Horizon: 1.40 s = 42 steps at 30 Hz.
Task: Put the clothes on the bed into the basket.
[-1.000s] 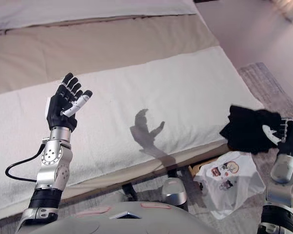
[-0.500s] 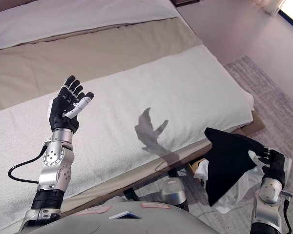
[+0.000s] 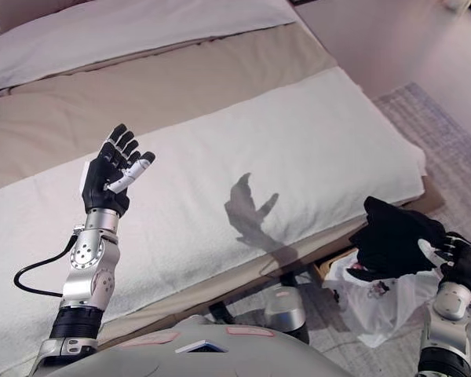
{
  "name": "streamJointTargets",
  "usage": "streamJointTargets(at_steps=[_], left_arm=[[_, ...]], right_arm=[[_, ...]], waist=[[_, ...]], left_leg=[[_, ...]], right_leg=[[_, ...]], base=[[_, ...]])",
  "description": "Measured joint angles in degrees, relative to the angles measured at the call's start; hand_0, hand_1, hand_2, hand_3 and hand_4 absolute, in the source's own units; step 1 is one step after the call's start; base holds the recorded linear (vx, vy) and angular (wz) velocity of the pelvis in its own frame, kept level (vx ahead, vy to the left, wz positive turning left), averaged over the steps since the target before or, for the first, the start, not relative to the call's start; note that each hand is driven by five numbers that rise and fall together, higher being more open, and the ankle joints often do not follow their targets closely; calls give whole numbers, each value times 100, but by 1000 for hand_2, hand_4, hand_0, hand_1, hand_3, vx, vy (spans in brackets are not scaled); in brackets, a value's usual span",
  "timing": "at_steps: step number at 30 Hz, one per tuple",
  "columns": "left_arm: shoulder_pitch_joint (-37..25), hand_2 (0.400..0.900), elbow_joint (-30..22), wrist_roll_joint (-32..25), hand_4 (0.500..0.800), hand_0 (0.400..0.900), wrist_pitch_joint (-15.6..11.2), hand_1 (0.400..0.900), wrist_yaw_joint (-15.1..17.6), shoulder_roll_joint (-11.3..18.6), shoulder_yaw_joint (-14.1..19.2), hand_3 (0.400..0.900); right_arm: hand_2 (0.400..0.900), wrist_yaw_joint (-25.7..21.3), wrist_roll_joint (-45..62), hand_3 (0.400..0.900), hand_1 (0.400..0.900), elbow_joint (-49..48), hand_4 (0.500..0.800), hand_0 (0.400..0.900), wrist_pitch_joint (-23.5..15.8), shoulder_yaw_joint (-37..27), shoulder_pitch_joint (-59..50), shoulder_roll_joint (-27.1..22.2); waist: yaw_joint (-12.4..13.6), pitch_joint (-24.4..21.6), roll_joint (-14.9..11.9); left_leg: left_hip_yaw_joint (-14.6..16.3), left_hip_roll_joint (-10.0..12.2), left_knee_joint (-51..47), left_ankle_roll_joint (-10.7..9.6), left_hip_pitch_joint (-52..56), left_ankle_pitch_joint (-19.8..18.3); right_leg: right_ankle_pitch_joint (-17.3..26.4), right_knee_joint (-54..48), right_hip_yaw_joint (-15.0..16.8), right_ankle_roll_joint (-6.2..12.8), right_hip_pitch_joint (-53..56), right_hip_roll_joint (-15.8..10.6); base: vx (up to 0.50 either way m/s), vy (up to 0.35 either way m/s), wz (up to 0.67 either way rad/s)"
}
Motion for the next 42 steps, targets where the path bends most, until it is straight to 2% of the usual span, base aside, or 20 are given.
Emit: streamJointTargets(at_steps=[3,9,10,11,12,33,42], left_arm=[[4,900,-5,-3,800,900,0,900,8,-4,6,900],[17,900,-22,-94,800,900,0,900,9,-36,14,900],[18,900,-23,-96,800,900,0,900,8,-50,12,900],[18,900,-23,-96,800,900,0,900,6,-51,9,900],[18,900,-23,-96,800,900,0,900,5,-51,9,900],[-31,900,-26,-97,800,900,0,900,71,-51,28,900],[-39,900,-29,-86,800,900,0,900,203,-64,67,900]], right_arm=[[400,-73,18,400,400,295,500,400,55,-5,9,-9],[400,-82,28,400,400,416,500,400,95,-7,-57,-8],[620,-82,48,620,620,416,632,620,95,-7,-61,-8],[620,-82,75,620,620,417,632,620,95,-7,-61,-8],[900,-82,100,900,900,417,800,900,95,-7,-61,-8],[900,-233,102,900,900,362,800,900,95,-20,-261,-9],[900,-246,93,900,900,-855,800,900,49,117,-460,30]], waist=[[29,3,135],[59,25,260],[53,27,258],[49,29,257],[50,30,255],[26,104,143],[23,130,106]], left_leg=[[-117,14,0,1,-57,17],[-131,15,-1,2,-61,17],[-131,16,-1,2,-60,17],[-129,16,-1,3,-61,16],[-129,17,-1,3,-61,17],[-102,18,0,3,-41,17],[-79,28,0,4,41,17]], right_leg=[[4,-1,-135,-6,15,-3],[-3,-3,-150,-1,21,-6],[-7,-3,-150,2,21,-6],[-10,-4,-147,7,19,-6],[-11,-4,-147,7,20,-6],[-1,-3,-117,-5,23,4],[1,0,-91,-7,86,24]], base=[[14,-65,14],[8,-47,2],[3,-37,-3],[2,-31,-2],[0,-27,-3],[1,-5,-1],[-3,-1,1]])
